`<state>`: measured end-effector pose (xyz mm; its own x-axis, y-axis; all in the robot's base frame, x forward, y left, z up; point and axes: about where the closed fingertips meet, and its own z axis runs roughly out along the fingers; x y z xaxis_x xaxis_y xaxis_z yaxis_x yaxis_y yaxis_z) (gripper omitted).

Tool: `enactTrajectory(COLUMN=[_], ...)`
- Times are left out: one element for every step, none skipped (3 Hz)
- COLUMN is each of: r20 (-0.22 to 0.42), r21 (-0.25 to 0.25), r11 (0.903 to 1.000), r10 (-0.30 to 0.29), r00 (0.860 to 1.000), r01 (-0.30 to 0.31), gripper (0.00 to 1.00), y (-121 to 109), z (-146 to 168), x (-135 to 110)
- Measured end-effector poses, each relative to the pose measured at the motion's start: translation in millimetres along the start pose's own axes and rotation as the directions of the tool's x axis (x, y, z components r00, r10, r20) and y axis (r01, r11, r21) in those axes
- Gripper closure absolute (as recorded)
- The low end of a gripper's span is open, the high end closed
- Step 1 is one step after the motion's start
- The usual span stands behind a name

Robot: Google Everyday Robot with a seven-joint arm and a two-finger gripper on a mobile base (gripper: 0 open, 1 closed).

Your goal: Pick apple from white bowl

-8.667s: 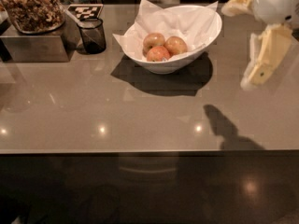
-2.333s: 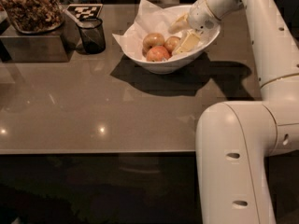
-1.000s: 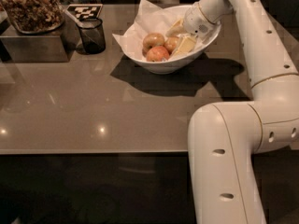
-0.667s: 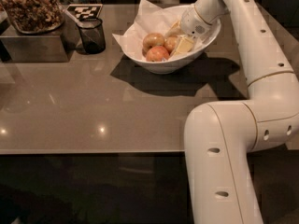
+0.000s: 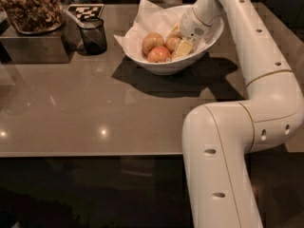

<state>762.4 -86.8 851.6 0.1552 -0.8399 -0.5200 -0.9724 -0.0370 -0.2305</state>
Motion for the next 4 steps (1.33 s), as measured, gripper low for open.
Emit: enactTrajectory(r20=[-0.008, -0.006, 0.106, 0.253], r21=[-0.002, 0.023, 0.087, 0.079], r11=[1.0, 0.9997, 0.9955, 0.9958], r10=[0.005, 0.013, 0.027, 0.024], r00=[1.0, 1.0, 0.994, 0.967], r01=[-0.005, -0.013, -0.036, -0.045], gripper=[0.74, 0.97, 1.0, 1.0], y=[0, -4, -7, 8], z=[1, -7, -40, -75], x=[0, -3, -22, -49])
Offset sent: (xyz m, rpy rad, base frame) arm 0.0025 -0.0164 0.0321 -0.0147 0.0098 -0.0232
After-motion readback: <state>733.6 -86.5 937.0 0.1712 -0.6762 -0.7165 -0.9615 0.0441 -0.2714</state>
